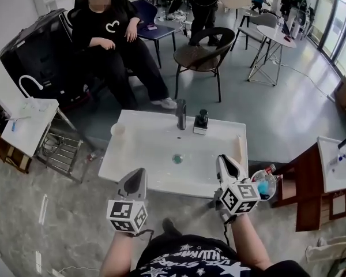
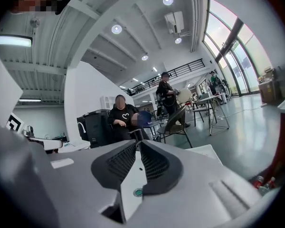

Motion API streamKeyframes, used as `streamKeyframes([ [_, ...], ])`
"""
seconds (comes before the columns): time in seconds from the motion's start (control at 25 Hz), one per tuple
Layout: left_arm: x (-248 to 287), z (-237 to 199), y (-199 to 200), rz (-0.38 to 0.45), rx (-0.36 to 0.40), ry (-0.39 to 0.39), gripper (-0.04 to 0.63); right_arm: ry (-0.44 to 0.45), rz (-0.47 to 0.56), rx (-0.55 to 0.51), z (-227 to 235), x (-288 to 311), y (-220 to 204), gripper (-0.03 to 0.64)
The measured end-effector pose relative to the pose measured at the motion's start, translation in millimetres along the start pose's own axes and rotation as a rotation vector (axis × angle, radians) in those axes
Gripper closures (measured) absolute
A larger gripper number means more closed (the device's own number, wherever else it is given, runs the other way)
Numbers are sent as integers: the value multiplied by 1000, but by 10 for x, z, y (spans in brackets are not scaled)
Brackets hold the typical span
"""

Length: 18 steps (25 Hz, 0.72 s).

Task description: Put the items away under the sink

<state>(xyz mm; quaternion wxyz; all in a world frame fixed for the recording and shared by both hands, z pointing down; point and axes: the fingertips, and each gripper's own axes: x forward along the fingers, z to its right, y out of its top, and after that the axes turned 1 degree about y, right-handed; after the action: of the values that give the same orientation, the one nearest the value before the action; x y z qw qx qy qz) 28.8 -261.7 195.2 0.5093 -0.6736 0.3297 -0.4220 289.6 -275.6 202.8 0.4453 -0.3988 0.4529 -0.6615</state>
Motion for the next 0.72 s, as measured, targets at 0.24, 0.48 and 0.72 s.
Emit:
streamKeyframes([
  [0.24, 412, -263, -26, -36, -12, -72, 586, -117, -14, -15, 150, 323, -78, 603],
  [0.48, 822, -233, -79, -60, -3, -119, 586, -110, -46, -60, 189, 552, -178, 566],
  [0.72, 1214, -175, -56, -54, -38, -91, 586, -84, -54, -75, 408, 1064, -178, 441],
])
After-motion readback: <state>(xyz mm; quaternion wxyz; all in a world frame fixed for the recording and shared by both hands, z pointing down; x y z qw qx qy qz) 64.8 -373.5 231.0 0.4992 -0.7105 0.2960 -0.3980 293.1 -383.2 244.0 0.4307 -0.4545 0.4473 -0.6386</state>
